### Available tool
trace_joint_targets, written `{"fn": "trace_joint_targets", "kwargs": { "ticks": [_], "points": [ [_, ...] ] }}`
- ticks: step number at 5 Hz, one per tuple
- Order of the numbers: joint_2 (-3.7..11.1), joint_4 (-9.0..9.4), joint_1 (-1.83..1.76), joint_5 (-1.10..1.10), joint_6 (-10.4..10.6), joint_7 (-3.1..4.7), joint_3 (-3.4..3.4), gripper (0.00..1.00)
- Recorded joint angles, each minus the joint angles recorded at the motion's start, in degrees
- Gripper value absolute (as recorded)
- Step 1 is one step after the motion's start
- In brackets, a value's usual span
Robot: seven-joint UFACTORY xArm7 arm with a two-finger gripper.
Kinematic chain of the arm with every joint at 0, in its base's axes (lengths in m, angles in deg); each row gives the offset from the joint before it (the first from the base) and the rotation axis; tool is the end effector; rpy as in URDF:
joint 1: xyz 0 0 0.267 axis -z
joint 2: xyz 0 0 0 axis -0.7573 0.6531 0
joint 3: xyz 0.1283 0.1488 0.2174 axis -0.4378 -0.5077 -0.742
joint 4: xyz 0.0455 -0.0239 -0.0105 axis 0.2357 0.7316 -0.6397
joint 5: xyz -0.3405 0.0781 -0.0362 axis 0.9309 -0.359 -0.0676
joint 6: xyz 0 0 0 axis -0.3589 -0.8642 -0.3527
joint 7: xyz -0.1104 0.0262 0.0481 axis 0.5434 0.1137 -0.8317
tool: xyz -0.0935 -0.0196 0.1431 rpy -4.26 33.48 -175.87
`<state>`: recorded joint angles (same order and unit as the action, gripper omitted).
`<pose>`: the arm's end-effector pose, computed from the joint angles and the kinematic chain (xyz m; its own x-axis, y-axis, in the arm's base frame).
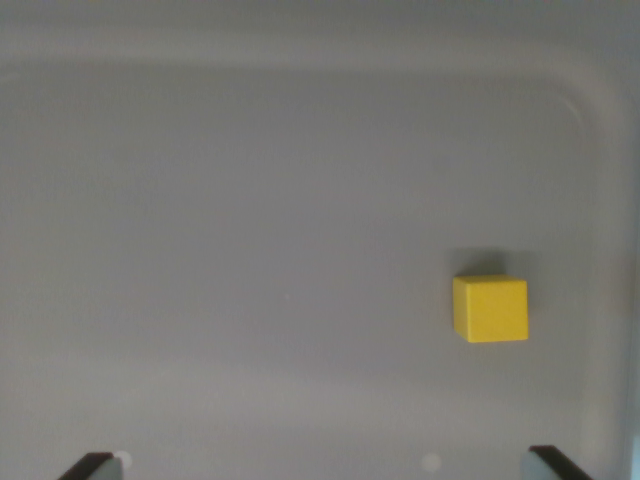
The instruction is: Pick yellow cube
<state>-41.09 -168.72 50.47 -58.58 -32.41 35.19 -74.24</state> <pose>0.4639 -0.0062 0.3506 0.9974 0.0443 -0.0571 0.0462 -0.9984 0.0323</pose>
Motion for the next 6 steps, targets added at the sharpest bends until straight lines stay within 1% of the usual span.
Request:
{"fn": "trace_joint_targets", "kwargs": {
  "ticks": [3,5,6],
  "points": [
    [0.0,0.0,0.0,0.0,0.0,0.0,0.0,0.0],
    [0.12,0.15,0.06,-0.03,0.25,0.12,0.04,0.0],
    [0.42,0.54,0.21,-0.09,0.89,0.43,0.13,0.0]
  ]
}}
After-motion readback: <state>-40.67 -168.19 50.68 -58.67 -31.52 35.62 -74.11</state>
